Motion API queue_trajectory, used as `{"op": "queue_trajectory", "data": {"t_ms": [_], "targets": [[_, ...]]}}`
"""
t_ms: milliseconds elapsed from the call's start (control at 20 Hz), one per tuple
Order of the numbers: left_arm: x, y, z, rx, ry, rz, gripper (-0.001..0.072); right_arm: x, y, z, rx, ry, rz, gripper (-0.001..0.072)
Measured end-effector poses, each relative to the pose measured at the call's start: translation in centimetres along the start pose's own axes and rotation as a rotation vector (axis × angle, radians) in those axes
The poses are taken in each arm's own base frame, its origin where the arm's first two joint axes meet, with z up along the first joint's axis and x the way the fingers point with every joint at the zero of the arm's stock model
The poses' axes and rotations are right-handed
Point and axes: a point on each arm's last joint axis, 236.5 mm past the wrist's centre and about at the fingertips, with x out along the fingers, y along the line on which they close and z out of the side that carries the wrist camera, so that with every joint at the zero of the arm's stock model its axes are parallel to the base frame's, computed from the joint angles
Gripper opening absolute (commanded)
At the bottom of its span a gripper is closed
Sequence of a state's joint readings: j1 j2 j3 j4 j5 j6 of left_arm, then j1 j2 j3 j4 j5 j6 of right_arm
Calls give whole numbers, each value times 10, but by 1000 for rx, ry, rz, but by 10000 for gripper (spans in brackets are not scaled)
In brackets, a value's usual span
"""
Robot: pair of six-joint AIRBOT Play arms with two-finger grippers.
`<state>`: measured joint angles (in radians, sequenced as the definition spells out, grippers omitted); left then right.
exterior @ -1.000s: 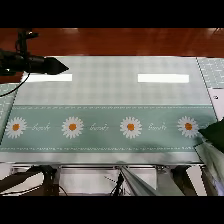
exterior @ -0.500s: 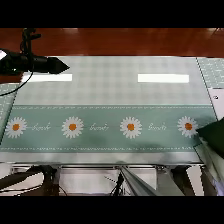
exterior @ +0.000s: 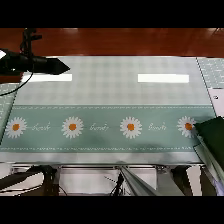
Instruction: Fold the shirts.
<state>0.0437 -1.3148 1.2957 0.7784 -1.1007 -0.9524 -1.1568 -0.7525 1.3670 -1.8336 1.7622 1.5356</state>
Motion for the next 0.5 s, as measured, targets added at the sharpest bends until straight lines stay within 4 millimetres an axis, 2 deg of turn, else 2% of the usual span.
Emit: {"op": "queue_trajectory", "data": {"t_ms": [50,100,150,200,400,450,500], "targets": [[-3,-5,-1,2,11,-13,322,1,12,10,-15,-38,50,416],[-7,-11,-2,0,24,-26,216,0,28,20,-38,-75,115,327],[-12,-17,-1,3,35,-36,126,-2,49,30,-68,-111,201,292],[-19,-23,-1,14,47,-35,122,-5,71,38,-97,-140,292,292],[-59,-33,2,66,70,115,127,-33,157,58,-186,-218,663,292],[-69,-36,1,79,76,157,165,-42,176,57,-221,-220,737,304],[-77,-41,1,92,75,188,299,-48,193,53,-261,-213,794,308]]}}
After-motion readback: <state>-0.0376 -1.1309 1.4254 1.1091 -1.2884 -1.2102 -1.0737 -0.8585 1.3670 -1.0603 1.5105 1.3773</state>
